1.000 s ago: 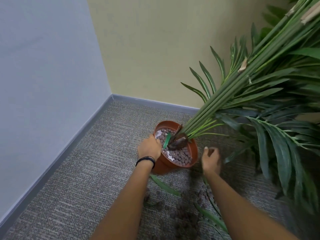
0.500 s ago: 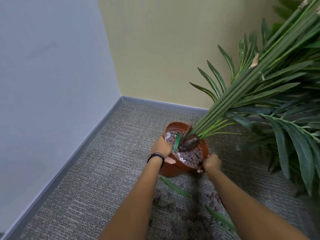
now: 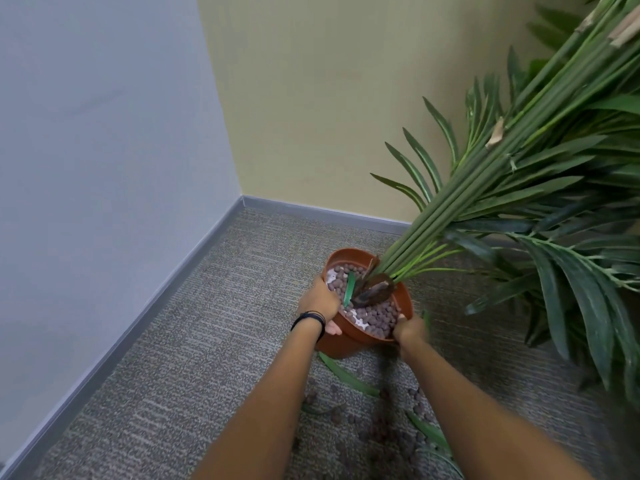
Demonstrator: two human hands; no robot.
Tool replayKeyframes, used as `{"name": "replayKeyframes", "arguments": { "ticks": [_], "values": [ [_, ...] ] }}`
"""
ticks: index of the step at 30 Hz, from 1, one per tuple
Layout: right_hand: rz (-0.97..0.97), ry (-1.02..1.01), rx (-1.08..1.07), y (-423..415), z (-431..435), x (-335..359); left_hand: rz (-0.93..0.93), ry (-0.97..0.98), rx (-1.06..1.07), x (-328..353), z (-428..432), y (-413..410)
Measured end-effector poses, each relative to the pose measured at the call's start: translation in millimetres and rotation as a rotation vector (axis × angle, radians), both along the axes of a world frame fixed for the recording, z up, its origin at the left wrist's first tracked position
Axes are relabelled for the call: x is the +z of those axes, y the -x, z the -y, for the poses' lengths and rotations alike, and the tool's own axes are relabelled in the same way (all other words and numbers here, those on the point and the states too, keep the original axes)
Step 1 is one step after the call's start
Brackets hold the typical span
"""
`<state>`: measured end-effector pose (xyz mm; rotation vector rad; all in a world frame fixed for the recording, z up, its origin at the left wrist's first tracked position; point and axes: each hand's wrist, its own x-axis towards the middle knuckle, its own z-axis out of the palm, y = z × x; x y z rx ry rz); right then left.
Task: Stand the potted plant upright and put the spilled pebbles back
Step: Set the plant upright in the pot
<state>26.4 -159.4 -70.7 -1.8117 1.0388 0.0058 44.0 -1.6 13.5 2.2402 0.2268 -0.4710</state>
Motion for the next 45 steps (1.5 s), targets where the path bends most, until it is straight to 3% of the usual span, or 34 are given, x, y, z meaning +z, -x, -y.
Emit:
{"name": "replayKeyframes", "arguments": {
  "ticks": [4,10,18,31,45],
  "values": [
    [0.012,0.047,-0.01,0,0,3,-0.043,0.185,0.058,-2,-3,4],
    [0.043,0.229,0.161,-17,10,26,-0.082,0.5,0.181,0,-6,3],
    [0.083,0.352,0.354,-57,-2,41,-0.101,0.735,0.351,-10,-21,0],
    [0.062,0.573,0.672,-124,-38,49,-0.129,0.955,0.625,-49,-28,-11],
    [0.054,0.408,0.616,-113,-21,56,-0.249,1.093,0.783,-46,24,-25]
  ]
}}
